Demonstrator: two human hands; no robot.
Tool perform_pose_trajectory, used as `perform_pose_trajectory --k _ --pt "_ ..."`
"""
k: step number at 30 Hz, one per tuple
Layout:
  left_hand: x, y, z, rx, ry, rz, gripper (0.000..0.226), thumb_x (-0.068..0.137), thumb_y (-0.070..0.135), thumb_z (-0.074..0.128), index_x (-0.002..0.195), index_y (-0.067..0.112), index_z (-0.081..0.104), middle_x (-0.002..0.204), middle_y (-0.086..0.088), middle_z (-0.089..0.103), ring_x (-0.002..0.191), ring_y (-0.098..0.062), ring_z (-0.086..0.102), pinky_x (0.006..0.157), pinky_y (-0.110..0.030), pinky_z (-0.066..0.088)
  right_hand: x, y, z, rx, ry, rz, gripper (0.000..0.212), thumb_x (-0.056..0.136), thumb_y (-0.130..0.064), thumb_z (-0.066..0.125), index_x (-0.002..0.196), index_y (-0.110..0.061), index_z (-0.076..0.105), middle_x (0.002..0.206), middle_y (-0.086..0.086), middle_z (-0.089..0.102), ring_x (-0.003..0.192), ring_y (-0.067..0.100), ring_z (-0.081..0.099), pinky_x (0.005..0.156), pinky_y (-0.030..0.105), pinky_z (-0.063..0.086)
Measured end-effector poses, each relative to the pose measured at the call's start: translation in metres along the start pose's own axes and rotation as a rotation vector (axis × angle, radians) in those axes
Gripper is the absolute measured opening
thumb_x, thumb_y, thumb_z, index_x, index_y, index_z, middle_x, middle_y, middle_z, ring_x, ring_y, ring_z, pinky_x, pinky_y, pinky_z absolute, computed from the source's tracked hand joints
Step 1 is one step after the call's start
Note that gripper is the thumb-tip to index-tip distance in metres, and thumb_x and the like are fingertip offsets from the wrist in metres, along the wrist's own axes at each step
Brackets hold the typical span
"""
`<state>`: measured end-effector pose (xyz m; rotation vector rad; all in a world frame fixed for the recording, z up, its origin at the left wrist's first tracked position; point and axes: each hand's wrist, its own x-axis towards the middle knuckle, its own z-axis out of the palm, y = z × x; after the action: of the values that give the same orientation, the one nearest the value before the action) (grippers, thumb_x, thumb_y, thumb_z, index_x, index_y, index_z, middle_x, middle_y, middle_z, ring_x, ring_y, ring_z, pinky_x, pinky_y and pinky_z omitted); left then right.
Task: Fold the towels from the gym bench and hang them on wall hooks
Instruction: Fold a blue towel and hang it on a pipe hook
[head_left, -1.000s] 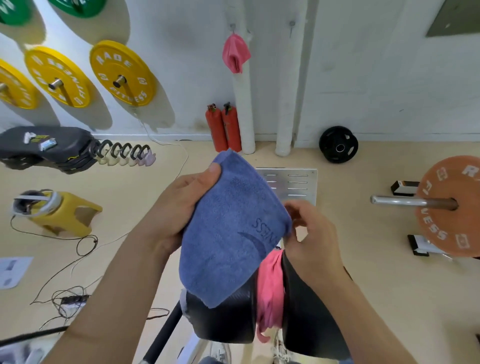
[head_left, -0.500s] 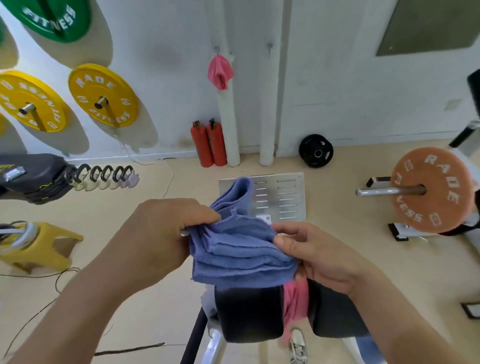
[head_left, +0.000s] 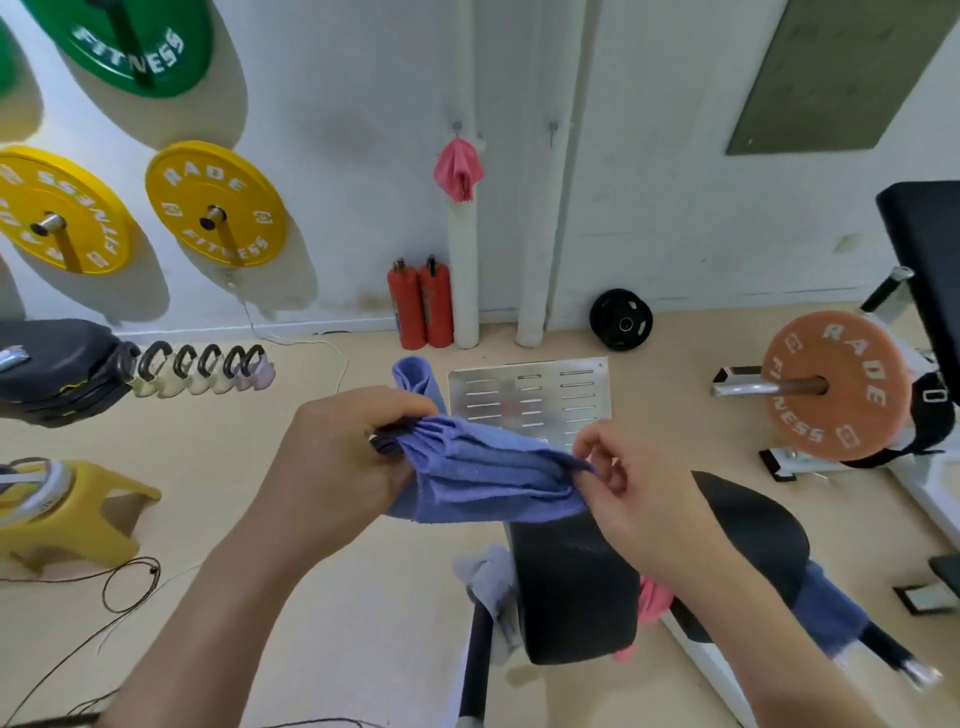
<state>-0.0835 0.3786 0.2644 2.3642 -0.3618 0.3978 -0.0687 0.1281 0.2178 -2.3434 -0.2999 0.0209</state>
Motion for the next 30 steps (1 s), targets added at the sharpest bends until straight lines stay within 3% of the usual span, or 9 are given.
perform_pose_trajectory --k 4,7,9,11,14,18,22,27,30 --pt "0.019 -0.003 0.000 0.203 -0.051 -0.032 0.020 0.065 0.021 0.051 0.076 0.032 0.063 0.061 0.012 0.055 0.069 0.000 0.051 0.061 -0.009 0.035 0.016 -0.031 -0.018 0.106 -0.268 -0.046 0.062 0.081 -0.031 0.068 0.128 -0.053 0.034 0.130 -0.031 0.039 0.121 -0.010 0.040 0.095 0.016 0.041" --pt "0.031 -0.002 -0.005 0.357 -0.132 -0.029 0.017 0.064 0.029 0.048 0.077 0.032 0.060 0.064 0.009 0.056 0.063 -0.008 0.050 0.061 -0.018 0.039 0.028 -0.079 -0.017 0.254 -0.398 -0.125 0.079 0.072 -0.048 0.074 0.134 -0.058 0.026 0.130 -0.035 0.043 0.119 -0.016 0.042 0.094 0.010 0.041" --pt "0.037 -0.002 -0.008 0.390 -0.178 -0.027 0.016 0.067 0.030 0.053 0.082 0.029 0.059 0.072 0.006 0.058 0.068 -0.016 0.054 0.065 -0.032 0.043 0.039 -0.102 -0.006 0.125 -0.379 -0.160 0.073 0.070 -0.058 0.072 0.132 -0.050 0.034 0.118 -0.026 0.056 0.108 -0.006 0.054 0.096 0.022 0.044" --pt "0.044 -0.010 -0.007 0.515 -0.256 -0.010 0.013 0.071 0.029 0.057 0.080 0.031 0.048 0.072 0.006 0.054 0.072 -0.018 0.056 0.071 -0.032 0.044 0.054 -0.116 0.010 -0.166 -0.271 -0.218 0.053 0.070 -0.060 0.068 0.115 -0.039 0.048 0.099 -0.019 0.063 0.094 0.002 0.057 0.101 0.035 0.036" --pt "0.054 -0.028 -0.009 0.678 -0.281 0.051 0.026 0.073 0.037 0.060 0.076 0.029 0.036 0.062 0.005 0.044 0.069 -0.017 0.053 0.063 -0.028 0.035 0.071 -0.130 0.032 -0.487 -0.141 -0.279 0.025 0.081 -0.039 0.061 0.099 -0.029 0.046 0.096 -0.012 0.063 0.094 0.013 0.060 0.103 0.039 0.030" --pt "0.059 -0.072 -0.032 0.467 -0.316 0.020 0.019 0.077 0.047 0.064 0.082 0.032 0.054 0.067 0.008 0.044 0.073 -0.015 0.049 0.061 -0.028 0.032 0.093 -0.147 0.063 -0.625 -0.157 -0.297 0.018 0.089 -0.023 0.056 0.107 -0.024 0.054 0.106 -0.003 0.063 0.097 0.022 0.060 0.078 0.033 0.044" --pt "0.057 -0.157 -0.063 0.364 -0.463 -0.015 0.022 0.071 0.041 0.073 0.089 0.034 0.063 0.080 0.009 0.047 0.086 -0.015 0.052 0.069 -0.030 0.045 0.116 -0.173 0.094 -0.448 -0.139 -0.262 0.023 0.079 -0.011 0.055 0.090 -0.027 0.067 0.082 -0.006 0.064 0.079 0.018 0.056 0.069 0.040 0.049" --pt "0.050 -0.234 -0.120 -0.622 -0.371 -0.308 0.029 0.066 0.010 0.081 0.091 0.012 0.066 0.093 0.010 0.067 0.086 -0.005 0.062 0.076 -0.021 0.049 0.133 -0.216 0.119 -0.066 -0.065 -0.081 0.031 0.069 0.003 0.055 0.080 -0.022 0.070 0.072 -0.017 0.066 0.069 0.000 0.058 0.060 0.016 0.043" --pt "0.047 -0.241 -0.149 -0.920 -0.265 -0.276 0.021 0.072 0.002 0.067 0.091 0.008 0.061 0.081 0.006 0.071 0.077 -0.006 0.065 0.068 -0.017 0.050 0.141 -0.235 0.128 0.086 -0.186 0.005 0.025 0.071 0.000 0.058 0.083 -0.021 0.067 0.072 -0.013 0.066 0.065 0.003 0.058 0.065 0.029 0.050"
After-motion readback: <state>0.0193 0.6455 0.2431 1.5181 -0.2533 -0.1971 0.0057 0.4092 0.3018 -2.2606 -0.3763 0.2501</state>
